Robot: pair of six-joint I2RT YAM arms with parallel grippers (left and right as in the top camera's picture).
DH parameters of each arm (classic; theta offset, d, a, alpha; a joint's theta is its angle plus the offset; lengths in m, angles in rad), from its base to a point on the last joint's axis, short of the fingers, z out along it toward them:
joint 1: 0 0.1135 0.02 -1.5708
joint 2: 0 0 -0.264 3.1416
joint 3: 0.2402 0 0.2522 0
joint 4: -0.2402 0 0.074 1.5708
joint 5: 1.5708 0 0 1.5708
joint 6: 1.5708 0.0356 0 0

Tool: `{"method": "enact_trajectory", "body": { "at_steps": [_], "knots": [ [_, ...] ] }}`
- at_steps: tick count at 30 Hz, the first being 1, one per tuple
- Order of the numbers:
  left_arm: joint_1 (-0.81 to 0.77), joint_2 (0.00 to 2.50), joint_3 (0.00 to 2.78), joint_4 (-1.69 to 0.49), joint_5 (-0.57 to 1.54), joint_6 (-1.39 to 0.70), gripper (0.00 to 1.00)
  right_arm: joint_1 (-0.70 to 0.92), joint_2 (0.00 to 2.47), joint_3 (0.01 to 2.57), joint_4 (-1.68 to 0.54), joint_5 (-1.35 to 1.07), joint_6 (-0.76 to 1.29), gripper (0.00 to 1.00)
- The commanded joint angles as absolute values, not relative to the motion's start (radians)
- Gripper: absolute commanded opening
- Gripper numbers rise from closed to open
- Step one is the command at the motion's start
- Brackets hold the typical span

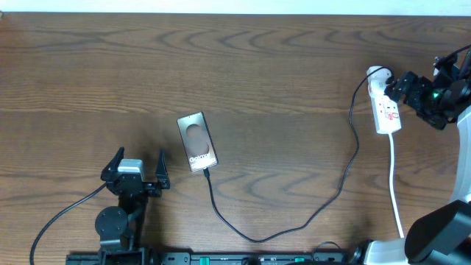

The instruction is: Plug charger to phone and switch on socket

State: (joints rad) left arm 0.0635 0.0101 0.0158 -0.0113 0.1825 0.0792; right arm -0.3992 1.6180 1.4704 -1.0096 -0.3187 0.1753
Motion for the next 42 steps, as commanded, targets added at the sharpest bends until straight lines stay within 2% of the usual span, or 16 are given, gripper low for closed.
{"method": "enact_trajectory", "body": {
  "at_steps": [1,10,16,26,33,36,42],
  "knots": [
    [0.06,0.004,0.004,-0.052,0.228,0.086,0.9,-0.391,1.606,1.477,-1.01,-0.324,0.179,0.99],
    [0.06,0.004,0.004,-0.052,0.227,0.086,0.91,-0.368,1.605,1.47,-0.966,-0.321,0.193,0.99],
    [0.06,0.004,0.004,-0.052,0.228,0.086,0.91,-0.238,1.545,1.344,-0.746,-0.319,0.224,0.99],
    [0.06,0.004,0.004,-0.052,0.228,0.086,0.9,0.015,1.293,0.844,-0.178,-0.158,0.224,0.99],
    [0.06,0.004,0.004,-0.052,0.228,0.086,0.9,0.044,1.06,0.462,0.21,-0.121,0.224,0.99],
    [0.06,0.004,0.004,-0.052,0.228,0.086,0.9,0.045,0.918,0.286,0.329,-0.076,0.224,0.99],
    [0.06,0.004,0.004,-0.052,0.228,0.086,0.9,0.045,0.68,0.085,0.357,-0.002,0.224,0.99]
  ]
}}
